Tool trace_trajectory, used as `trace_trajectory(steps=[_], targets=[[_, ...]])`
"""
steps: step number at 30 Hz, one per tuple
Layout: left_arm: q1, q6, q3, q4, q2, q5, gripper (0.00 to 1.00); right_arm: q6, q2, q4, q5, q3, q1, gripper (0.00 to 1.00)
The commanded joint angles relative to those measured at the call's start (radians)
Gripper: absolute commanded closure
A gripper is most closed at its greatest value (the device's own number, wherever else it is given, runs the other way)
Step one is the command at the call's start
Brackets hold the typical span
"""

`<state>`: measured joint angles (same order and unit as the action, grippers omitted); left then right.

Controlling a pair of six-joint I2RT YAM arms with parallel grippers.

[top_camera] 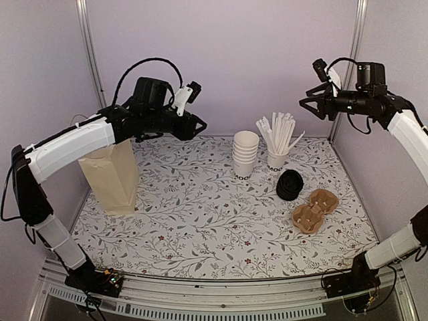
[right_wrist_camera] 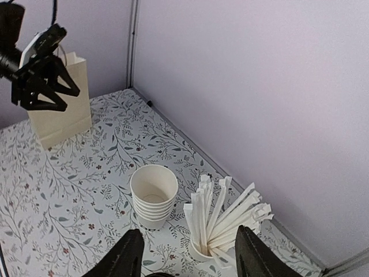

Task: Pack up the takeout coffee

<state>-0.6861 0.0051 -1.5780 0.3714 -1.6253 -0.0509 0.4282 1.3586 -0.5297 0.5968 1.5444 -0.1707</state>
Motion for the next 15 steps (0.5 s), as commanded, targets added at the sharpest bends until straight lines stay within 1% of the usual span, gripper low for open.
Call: trace_trajectory(steps=[1, 3, 9, 13, 15], targets=[[0.005, -0.025, 0.042, -0.053, -0.010, -0.119, 0.53, 0.154, 0.108, -0.113, -0.010, 0.109, -0.100, 0.52], [0.004, -0.032, 0.055, -0.060, -0.005, -0.130, 0.53, 0.196, 0.158, -0.139, -0.038, 0.149, -0.150, 0.57], [0.007, -0.065, 0.102, -0.100, 0.013, -0.178, 0.53, 0.272, 0.313, -0.183, -0.166, 0.251, -0.303, 0.65], [0.007, -0.058, 0.138, -0.109, 0.027, -0.154, 0.52, 0.305, 0.438, -0.237, -0.237, 0.345, -0.359, 0.71], [0.008, -0.058, 0.149, -0.119, 0.043, -0.137, 0.52, 0.313, 0.505, -0.269, -0.259, 0.401, -0.373, 0.73]])
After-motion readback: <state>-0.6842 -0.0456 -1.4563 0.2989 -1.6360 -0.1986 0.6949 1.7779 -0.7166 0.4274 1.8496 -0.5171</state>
